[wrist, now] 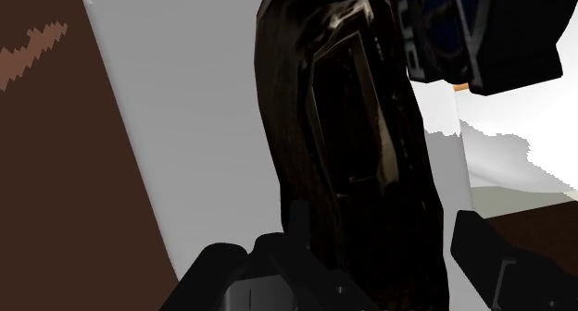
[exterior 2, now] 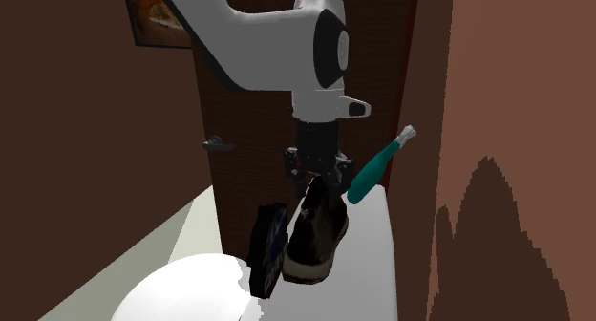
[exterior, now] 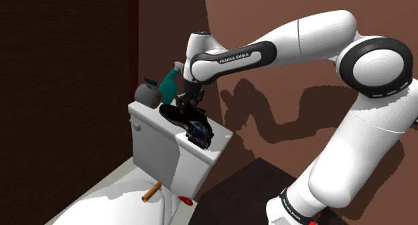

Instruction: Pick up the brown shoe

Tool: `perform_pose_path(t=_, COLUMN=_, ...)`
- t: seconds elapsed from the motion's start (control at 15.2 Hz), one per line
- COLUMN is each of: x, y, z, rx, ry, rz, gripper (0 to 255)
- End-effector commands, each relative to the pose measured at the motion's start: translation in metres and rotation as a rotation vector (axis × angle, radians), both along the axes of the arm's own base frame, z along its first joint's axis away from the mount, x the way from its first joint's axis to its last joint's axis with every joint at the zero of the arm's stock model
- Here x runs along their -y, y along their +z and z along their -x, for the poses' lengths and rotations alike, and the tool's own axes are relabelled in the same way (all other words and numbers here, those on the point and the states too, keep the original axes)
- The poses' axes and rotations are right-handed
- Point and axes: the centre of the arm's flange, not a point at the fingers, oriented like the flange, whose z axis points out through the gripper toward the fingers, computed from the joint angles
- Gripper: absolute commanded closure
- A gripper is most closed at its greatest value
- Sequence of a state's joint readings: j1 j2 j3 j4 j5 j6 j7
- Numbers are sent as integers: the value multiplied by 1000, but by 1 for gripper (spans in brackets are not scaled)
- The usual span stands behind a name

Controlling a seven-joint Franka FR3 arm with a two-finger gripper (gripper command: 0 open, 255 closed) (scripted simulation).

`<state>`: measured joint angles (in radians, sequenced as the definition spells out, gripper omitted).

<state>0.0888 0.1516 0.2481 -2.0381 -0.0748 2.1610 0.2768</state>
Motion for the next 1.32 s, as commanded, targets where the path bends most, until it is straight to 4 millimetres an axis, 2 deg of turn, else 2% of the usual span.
perform_pose_path(t=0.0, x=0, y=-1, z=0, rx=-1, ry=1, rz=0, gripper=255)
perform_pose_path(t=0.13, x=0, y=-2, z=1, rx=-1, ry=1, rz=0, gripper=255)
perform_pose_path(t=1.12, x=0, y=77, z=1, rx=-1, ry=1, rz=0, gripper=255)
perform_pose_path(t=1.25, x=0, y=78, z=1, rx=-1, ry=1, rz=0, gripper=255)
